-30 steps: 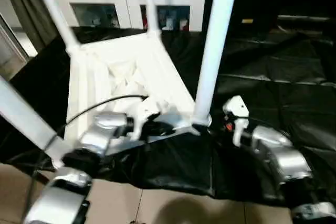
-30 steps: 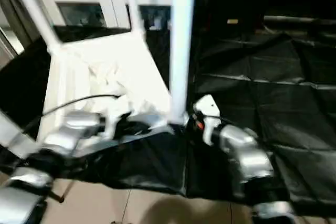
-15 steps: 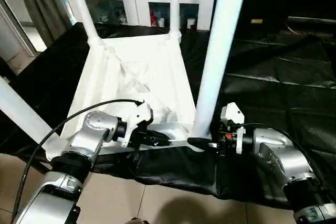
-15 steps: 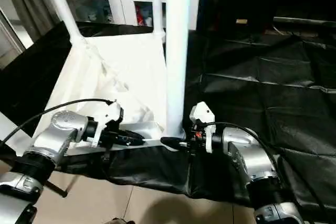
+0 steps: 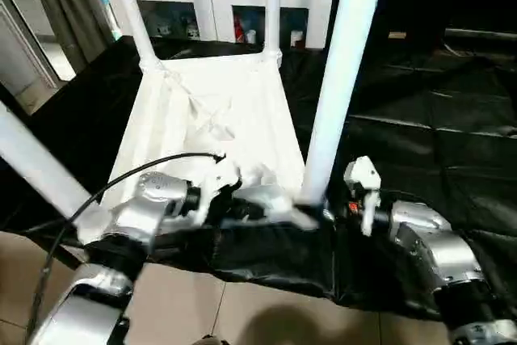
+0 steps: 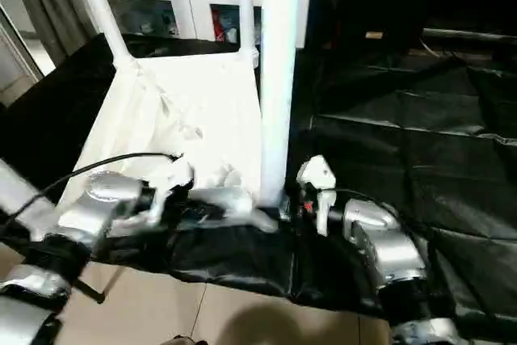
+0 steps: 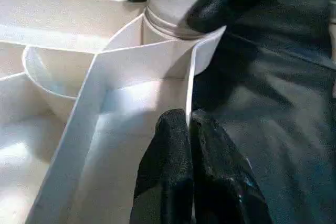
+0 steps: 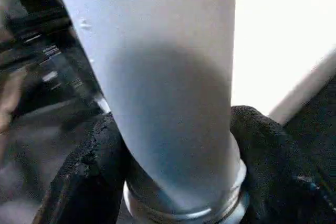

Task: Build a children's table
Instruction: Rotate leg to tighten

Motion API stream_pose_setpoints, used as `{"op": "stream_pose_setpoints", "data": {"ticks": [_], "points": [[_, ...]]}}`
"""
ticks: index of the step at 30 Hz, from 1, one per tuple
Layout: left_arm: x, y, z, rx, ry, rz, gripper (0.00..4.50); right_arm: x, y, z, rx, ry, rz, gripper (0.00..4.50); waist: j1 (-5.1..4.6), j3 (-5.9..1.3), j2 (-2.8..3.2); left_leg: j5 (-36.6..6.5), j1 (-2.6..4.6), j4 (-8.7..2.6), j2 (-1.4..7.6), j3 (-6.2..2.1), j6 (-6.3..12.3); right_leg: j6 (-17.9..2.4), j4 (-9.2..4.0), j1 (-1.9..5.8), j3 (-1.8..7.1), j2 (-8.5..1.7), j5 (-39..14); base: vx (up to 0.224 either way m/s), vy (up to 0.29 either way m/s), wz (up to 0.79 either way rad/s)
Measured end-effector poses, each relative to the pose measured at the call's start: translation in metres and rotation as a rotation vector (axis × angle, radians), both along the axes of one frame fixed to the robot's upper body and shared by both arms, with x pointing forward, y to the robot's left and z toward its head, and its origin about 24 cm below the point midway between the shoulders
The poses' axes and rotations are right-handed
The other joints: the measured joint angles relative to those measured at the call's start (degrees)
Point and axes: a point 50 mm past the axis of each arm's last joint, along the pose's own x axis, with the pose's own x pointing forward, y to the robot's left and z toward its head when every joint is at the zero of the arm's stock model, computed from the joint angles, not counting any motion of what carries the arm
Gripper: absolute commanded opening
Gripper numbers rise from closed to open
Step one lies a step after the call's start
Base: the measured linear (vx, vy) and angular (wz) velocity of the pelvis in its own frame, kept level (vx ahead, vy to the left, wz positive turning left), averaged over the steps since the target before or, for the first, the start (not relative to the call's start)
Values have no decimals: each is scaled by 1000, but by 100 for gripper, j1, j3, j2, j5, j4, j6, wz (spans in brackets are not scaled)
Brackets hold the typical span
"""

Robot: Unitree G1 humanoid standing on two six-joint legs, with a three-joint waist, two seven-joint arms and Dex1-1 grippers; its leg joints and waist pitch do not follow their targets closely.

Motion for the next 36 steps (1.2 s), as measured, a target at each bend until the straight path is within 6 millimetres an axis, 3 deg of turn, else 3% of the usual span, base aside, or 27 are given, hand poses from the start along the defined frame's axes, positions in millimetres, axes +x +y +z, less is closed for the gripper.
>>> {"op": "stream_pose_setpoints", "data": {"ticks": [5,10,12,14,16,21,28,32,36], "points": [[9,-21,-5,-3,-34,139,0,16,7,-4,-26,-3,-264,260,-72,9,-12,0,73,-36,-39,-4,0,51,-19,39,5,-31,-31,-35,5,-2],[13,-41,-8,-15,-46,222,0,25,11,-6,-28,-3,-443,260,-108,7,4,-1,94,-130,-87,-7,1,65,-137,70,-18,-68,-40,0,0,0],[13,-44,-8,-17,-44,225,0,25,9,-7,-23,-8,-453,330,-122,5,7,-1,94,-142,-120,-7,2,65,-143,72,-6,-91,-40,0,0,0],[13,-45,-8,-17,-43,222,0,25,9,-7,-21,-8,-451,332,-131,4,8,0,94,-140,-130,-7,4,65,-149,80,1,-98,-40,0,0,0],[13,-45,-8,-18,-43,216,0,23,10,-7,-16,-10,-435,357,-145,2,11,0,88,-140,-133,-7,5,65,-163,84,1,-101,-39,0,0,0],[11,-39,-6,-24,-34,160,0,17,3,-5,-10,-21,-347,357,-165,-2,11,6,73,-141,-132,-7,14,43,-173,83,-4,-100,-18,0,0,0],[2,-3,-1,-24,10,19,0,1,-5,1,-21,-18,-20,357,-152,-5,9,16,64,-123,-94,-7,27,32,-102,56,-25,-84,37,32,-15,0],[-2,9,3,-26,48,-48,0,-4,-5,6,-9,-14,103,357,-121,-7,6,32,13,-86,-49,1,52,53,-89,14,-34,-55,10,44,-11,-2],[-5,16,7,-23,77,-102,0,-8,-6,10,11,-7,200,357,-20,-8,3,9,-57,-44,-43,5,89,26,-51,-51,-36,-54,-7,0,0,0]]}}
